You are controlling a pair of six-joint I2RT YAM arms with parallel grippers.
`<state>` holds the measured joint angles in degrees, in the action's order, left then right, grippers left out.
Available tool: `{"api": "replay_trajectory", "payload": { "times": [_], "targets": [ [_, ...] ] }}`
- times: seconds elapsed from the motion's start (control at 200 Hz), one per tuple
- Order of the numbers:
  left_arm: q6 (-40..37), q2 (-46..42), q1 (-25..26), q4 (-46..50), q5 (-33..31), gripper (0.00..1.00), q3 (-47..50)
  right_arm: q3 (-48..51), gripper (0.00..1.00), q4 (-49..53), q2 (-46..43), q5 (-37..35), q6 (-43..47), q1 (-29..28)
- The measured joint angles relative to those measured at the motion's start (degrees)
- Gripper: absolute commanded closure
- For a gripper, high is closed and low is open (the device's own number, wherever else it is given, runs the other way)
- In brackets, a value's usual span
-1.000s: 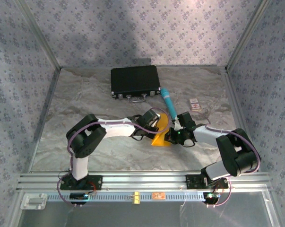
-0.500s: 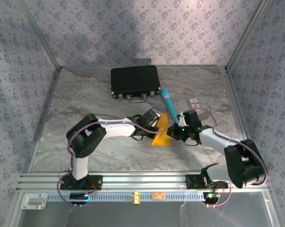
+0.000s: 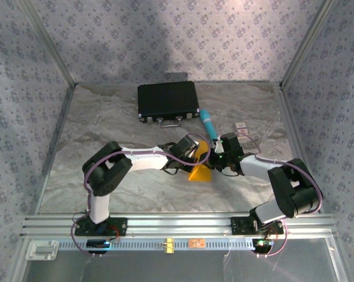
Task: Fold a paper plane with a square sheet of paper (pick it up from the middle)
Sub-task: Fold the triangle a second time at the center of the table.
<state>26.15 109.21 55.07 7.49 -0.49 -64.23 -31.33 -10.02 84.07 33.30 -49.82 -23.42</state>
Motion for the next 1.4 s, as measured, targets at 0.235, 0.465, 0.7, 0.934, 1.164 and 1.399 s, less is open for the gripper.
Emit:
{"api": "replay_trajectory", "payload": {
  "times": [0.235, 0.465, 0.7, 0.934, 1.164, 1.399],
  "targets": [
    [0.0, 0.0, 0.0, 0.0, 0.0, 0.99, 0.0, -0.9, 1.00, -1.6, 3.1, 0.2, -1.0, -0.3],
    [0.0, 0.0, 0.0, 0.0, 0.0, 0.99, 0.0, 1.1, 1.00, -2.5, 4.7, -0.1, -1.0, 0.2],
    [0.0, 0.1, 0.0, -0.2, 0.4, 0.99, 0.0, 4.5, 1.00, -6.1, 5.4, 1.0, -0.8, 2.3],
    [0.0, 0.1, 0.0, -0.2, 0.9, 0.99, 0.0, 4.5, 1.00, -3.3, 2.2, 0.6, -0.5, 3.5],
    [-0.2, 0.2, -0.1, -0.2, 0.9, 0.99, 0.0, 0.3, 1.00, -1.6, 2.5, 0.4, 0.7, 4.3],
    [-0.2, 0.2, -0.1, -0.3, 1.0, 0.99, 0.0, 1.8, 1.00, -3.3, 6.7, -0.5, 0.7, 5.3]
  ]
}}
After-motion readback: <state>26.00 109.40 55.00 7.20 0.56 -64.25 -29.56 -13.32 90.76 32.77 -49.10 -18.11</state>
